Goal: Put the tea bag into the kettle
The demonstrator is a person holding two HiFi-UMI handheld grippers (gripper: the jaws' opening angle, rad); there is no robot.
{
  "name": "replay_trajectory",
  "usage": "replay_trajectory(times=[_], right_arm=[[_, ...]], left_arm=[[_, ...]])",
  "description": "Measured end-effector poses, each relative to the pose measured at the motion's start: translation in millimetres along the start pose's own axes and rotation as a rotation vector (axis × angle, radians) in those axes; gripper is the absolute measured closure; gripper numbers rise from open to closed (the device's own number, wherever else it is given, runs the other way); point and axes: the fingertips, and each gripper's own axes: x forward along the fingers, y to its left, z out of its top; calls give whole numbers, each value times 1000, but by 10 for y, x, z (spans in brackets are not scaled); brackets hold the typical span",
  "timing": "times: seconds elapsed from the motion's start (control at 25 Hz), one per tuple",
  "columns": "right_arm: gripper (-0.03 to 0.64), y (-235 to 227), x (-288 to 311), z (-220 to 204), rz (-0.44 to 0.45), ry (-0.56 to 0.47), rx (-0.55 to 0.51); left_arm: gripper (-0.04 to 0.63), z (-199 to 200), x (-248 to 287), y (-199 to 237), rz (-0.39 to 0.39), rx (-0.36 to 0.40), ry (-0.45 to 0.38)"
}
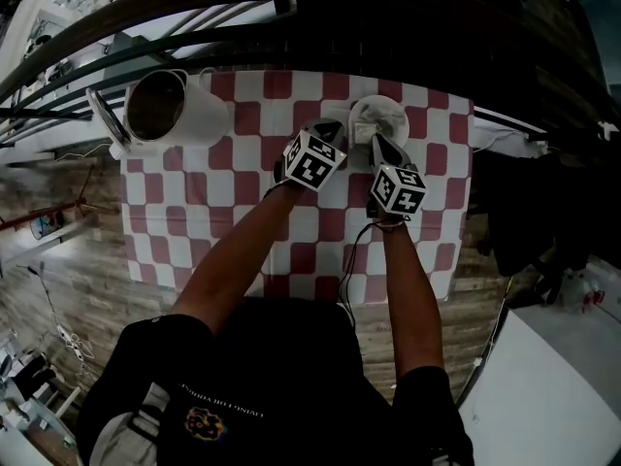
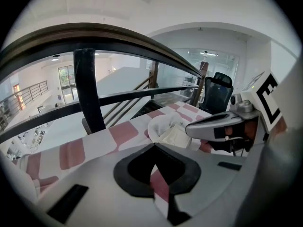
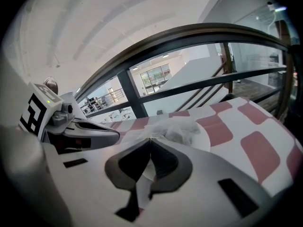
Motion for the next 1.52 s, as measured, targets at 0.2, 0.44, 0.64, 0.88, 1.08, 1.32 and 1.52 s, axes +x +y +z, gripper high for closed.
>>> replay_trajectory(times=[0.2, 0.44, 0.64, 0.88, 1.08, 1.32, 1.52], right_arm=[[600, 6, -40, 48, -7, -11, -9], [601, 30, -112, 111, -11, -22, -14], [601, 64, -190, 145, -11, -34, -20], [601, 127, -288, 200, -14, -51, -29], [601, 203, -340, 228, -10, -58, -41], [601, 316, -382, 281, 1, -68, -63], [601, 452, -388, 302, 15, -68, -83]], left_arm=[[597, 34, -54, 23, 8, 2, -11], [597, 91, -146, 37, 17, 1, -24], [597, 116, -239, 50, 29, 6, -36], [597, 177, -369, 47, 38, 13, -55], [597, 209, -483, 81, 51, 13, -70], [597, 215, -643, 130, 73, 8, -87], [597, 211, -807, 240, 100, -2, -105]])
